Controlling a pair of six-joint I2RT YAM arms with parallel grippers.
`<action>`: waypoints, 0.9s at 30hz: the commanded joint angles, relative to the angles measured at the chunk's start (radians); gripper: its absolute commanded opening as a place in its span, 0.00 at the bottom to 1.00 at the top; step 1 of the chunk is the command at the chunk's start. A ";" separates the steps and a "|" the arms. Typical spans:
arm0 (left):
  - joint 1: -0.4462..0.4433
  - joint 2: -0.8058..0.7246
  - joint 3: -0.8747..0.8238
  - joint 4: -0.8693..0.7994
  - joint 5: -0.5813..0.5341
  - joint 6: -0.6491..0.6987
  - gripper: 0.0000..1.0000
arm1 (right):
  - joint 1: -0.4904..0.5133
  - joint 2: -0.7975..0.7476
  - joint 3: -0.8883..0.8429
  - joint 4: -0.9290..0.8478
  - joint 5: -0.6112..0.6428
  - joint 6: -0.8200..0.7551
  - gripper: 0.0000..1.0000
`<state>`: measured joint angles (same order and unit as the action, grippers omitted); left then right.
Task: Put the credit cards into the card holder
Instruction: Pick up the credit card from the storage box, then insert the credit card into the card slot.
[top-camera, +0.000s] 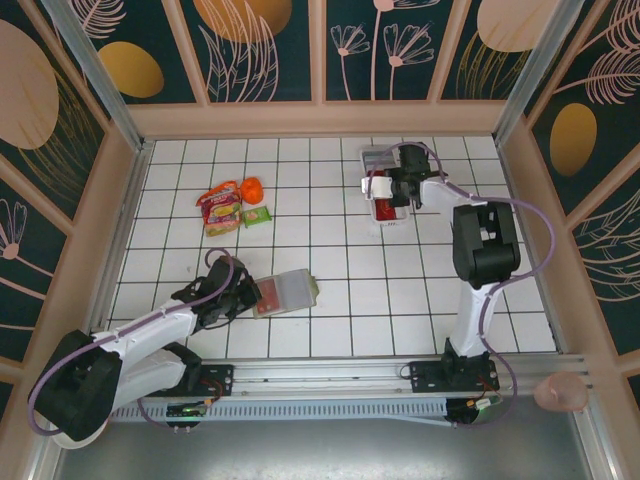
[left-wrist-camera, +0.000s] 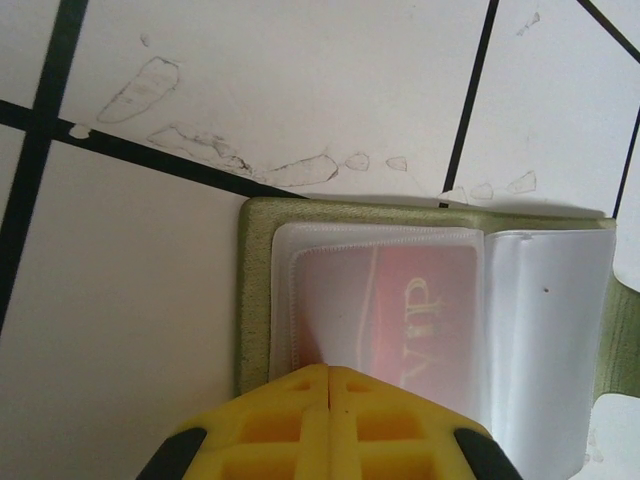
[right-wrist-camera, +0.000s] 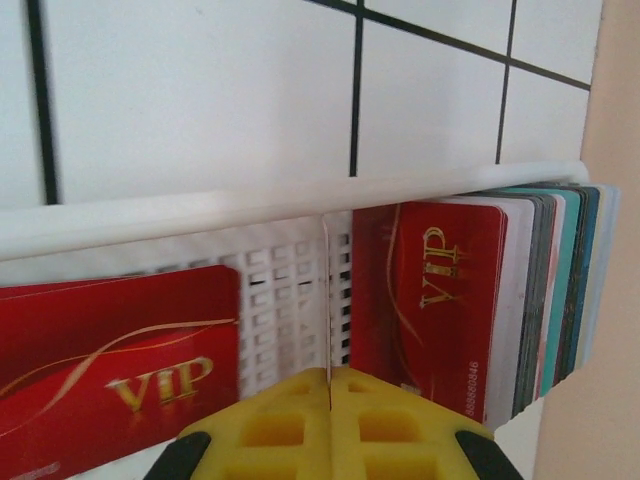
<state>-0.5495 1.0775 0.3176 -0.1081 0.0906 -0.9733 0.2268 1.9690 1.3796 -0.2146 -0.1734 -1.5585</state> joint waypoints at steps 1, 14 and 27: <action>0.004 -0.013 -0.017 -0.001 0.018 -0.005 0.00 | 0.016 -0.124 -0.014 -0.076 -0.047 0.076 0.00; 0.004 -0.032 -0.041 0.003 0.020 -0.005 0.00 | 0.313 -0.587 -0.221 0.061 -0.083 1.410 0.00; 0.004 -0.031 -0.053 0.008 0.025 -0.005 0.00 | 0.672 -0.469 -0.653 0.502 -0.237 2.545 0.00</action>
<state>-0.5495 1.0485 0.2867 -0.0834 0.1013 -0.9733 0.8871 1.4670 0.7425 0.1265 -0.3878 0.7399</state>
